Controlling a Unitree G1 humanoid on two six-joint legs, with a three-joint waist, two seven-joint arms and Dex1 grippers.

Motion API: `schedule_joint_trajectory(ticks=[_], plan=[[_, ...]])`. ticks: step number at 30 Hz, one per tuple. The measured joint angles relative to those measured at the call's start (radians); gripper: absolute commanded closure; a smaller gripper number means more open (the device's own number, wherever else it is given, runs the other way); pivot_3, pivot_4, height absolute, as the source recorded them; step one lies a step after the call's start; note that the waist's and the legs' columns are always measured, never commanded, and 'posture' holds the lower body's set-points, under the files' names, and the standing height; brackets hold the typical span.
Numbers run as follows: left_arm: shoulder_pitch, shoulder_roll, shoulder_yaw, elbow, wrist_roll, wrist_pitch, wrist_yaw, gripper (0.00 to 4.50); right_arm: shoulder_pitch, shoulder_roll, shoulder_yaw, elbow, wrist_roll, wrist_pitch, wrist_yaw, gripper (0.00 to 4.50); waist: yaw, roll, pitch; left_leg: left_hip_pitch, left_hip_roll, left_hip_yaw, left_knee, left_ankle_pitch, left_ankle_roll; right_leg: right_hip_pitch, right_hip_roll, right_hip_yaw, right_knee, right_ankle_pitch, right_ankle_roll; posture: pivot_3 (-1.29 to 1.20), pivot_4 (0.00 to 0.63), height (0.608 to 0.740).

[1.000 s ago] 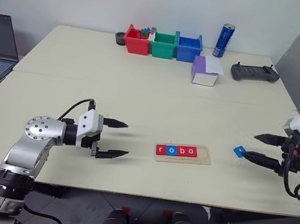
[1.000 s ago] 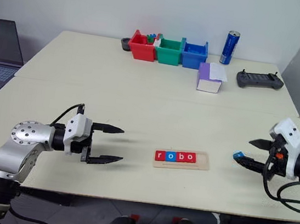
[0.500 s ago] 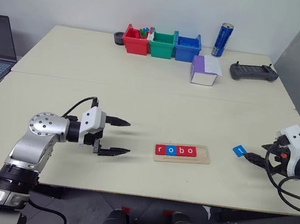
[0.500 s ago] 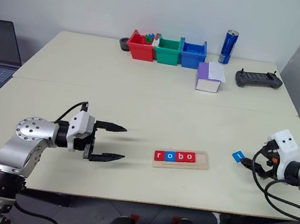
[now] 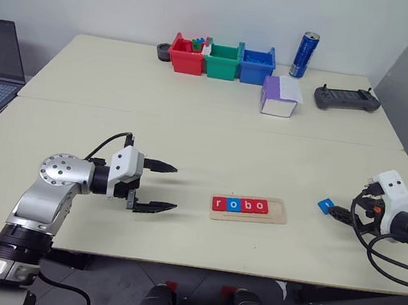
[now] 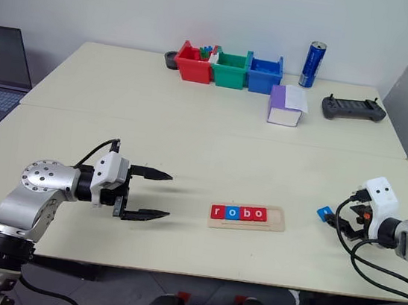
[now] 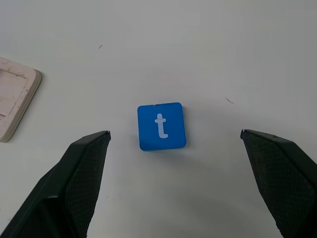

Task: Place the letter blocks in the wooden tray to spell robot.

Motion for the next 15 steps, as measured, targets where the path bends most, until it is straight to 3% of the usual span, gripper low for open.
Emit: schedule_joint_trajectory(ticks=[15], plan=[[-0.003,0.0,0.0,0.013,0.003,-0.018,-0.003,0.0,-0.004,-0.003,0.02,-0.002,0.01,0.016,-0.001,0.03,0.0,0.0,0.0,0.0,0.0,0.0,0.0,0.0,0.0,0.0,0.0,0.0,0.0,0.0,0.0,0.0,0.15,0.74]])
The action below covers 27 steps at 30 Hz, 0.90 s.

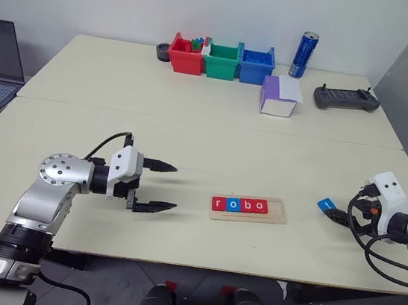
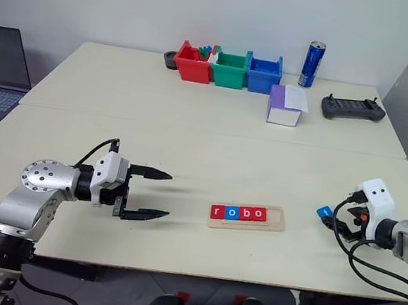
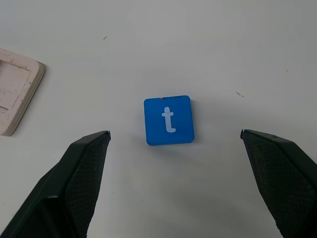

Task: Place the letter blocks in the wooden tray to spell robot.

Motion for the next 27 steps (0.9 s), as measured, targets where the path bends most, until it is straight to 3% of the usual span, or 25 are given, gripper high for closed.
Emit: schedule_joint_trajectory(ticks=[19,22,27], plan=[[0.027,0.001,-0.002,-0.039,-0.001,0.023,0.026,0.0,-0.073,0.072,0.107,0.115,-0.016,-0.049,-0.049,0.03,-0.002,0.0,0.0,0.0,0.0,0.0,0.0,0.0,0.0,0.0,0.0,0.0,0.0,0.0,0.0,0.0,0.15,0.74],[0.03,0.001,-0.001,-0.039,-0.002,0.022,0.027,0.0,-0.095,0.108,0.099,0.144,-0.016,-0.056,-0.075,0.6,-0.003,-0.001,0.0,0.001,0.0,0.0,0.0,0.0,0.0,0.0,0.0,0.0,0.0,0.0,0.0,0.0,0.15,0.74],[0.038,0.001,0.003,-0.04,-0.002,0.022,0.035,0.0,-0.1,0.113,0.095,0.155,-0.016,-0.055,-0.099,2.31,-0.003,-0.001,0.0,0.0,0.0,0.0,0.0,0.0,0.0,0.0,0.0,0.0,0.0,0.0,0.0,0.0,0.15,0.74]])
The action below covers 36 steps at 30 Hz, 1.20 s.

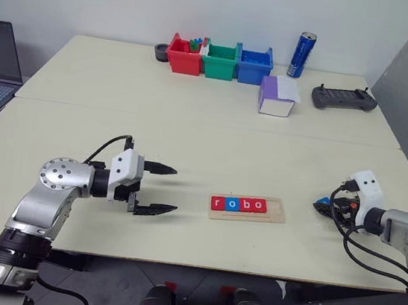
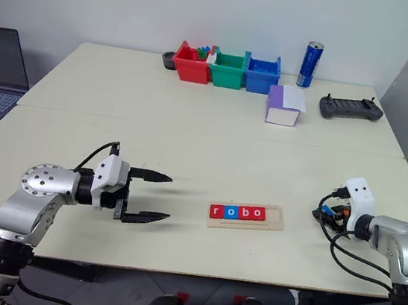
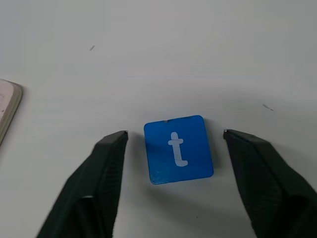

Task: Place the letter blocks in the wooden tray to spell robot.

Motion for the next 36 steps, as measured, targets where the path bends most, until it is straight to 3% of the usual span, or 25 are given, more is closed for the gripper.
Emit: schedule_joint_trajectory(ticks=[2,3,15,20,36], plan=[[0.0,0.0,0.001,0.0,0.0,0.0,0.002,0.0,0.0,0.0,-0.003,-0.003,0.0,0.008,-0.012,2.98,0.0,0.0,0.0,0.0,0.0,0.0,0.0,0.0,0.0,0.0,0.0,0.0,0.0,0.0,0.0,0.0,0.15,0.74],[0.0,0.0,0.001,0.0,0.0,0.0,0.003,0.0,0.0,0.001,-0.005,-0.009,0.002,0.02,-0.023,3.04,0.0,0.0,0.0,0.0,0.0,0.0,0.0,0.0,0.0,0.0,0.0,0.0,0.0,0.0,0.0,0.0,0.15,0.74],[-0.021,-0.003,0.0,0.013,0.0,-0.004,-0.014,0.0,-0.029,0.356,-0.203,-0.377,-0.055,0.492,-0.42,3.04,0.002,0.0,0.0,-0.001,0.0,-0.001,-0.001,0.0,0.0,-0.001,0.0,-0.001,0.0,0.0,0.0,0.0,0.15,0.74],[-0.055,-0.012,-0.017,0.057,0.002,-0.022,-0.034,0.0,-0.044,0.409,-0.21,-0.451,-0.121,0.578,-0.514,3.04,0.002,0.0,0.0,-0.001,0.0,-0.001,-0.001,0.0,0.0,-0.001,0.0,-0.001,0.0,0.0,-0.001,0.0,0.15,0.74],[-0.037,-0.018,-0.018,0.07,0.004,-0.042,-0.036,0.0,-0.01,0.452,-0.196,-0.483,-0.104,0.577,-0.497,3.04,0.0,0.0,0.0,-0.001,0.0,-0.002,-0.002,0.0,0.0,-0.001,0.0,-0.001,0.001,-0.001,-0.001,0.0,0.15,0.74]])
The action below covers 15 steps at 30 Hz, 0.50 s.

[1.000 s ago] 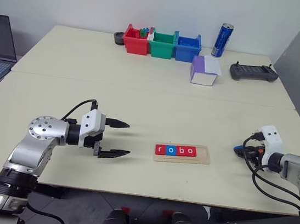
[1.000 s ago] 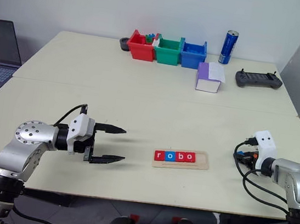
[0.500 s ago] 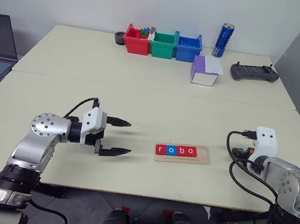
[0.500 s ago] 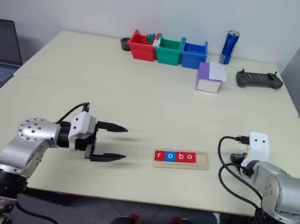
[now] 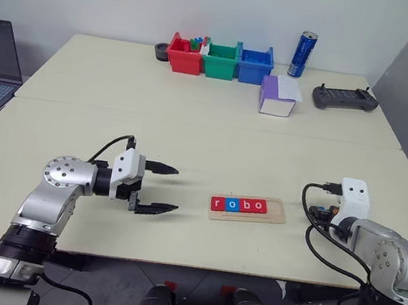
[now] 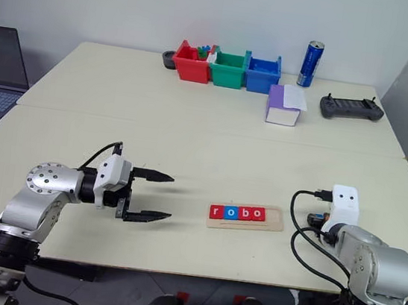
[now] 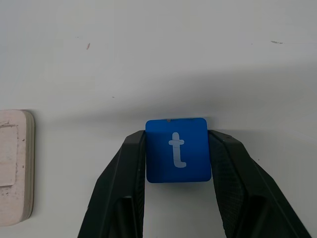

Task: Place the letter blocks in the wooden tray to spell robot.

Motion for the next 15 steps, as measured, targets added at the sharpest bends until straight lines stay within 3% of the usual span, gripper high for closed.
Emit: schedule_joint_trajectory(ticks=[1,10,15], plan=[[0.0,0.0,0.0,0.0,0.0,0.0,0.0,0.0,-0.001,0.004,0.0,0.0,-0.001,0.0,-0.001,3.04,0.0,0.0,0.0,0.0,0.0,0.0,0.0,0.0,0.0,0.0,0.0,0.0,0.0,0.0,0.0,0.0,0.15,0.74],[-0.002,0.0,0.0,0.001,0.002,-0.001,-0.002,0.0,-0.006,-0.057,0.005,0.013,0.006,0.0,0.027,0.01,0.001,0.0,0.0,0.0,0.0,0.0,0.0,0.0,0.0,0.0,0.0,0.0,-0.001,0.0,0.0,0.0,0.15,0.74],[-0.008,0.001,0.0,0.008,0.009,-0.002,-0.002,0.0,-0.033,-0.308,0.0,0.018,0.094,-0.001,0.165,0.01,0.001,0.001,0.0,-0.001,0.0,0.0,0.0,0.0,0.0,0.0,0.0,0.0,-0.001,-0.001,-0.002,0.0,0.15,0.74]])
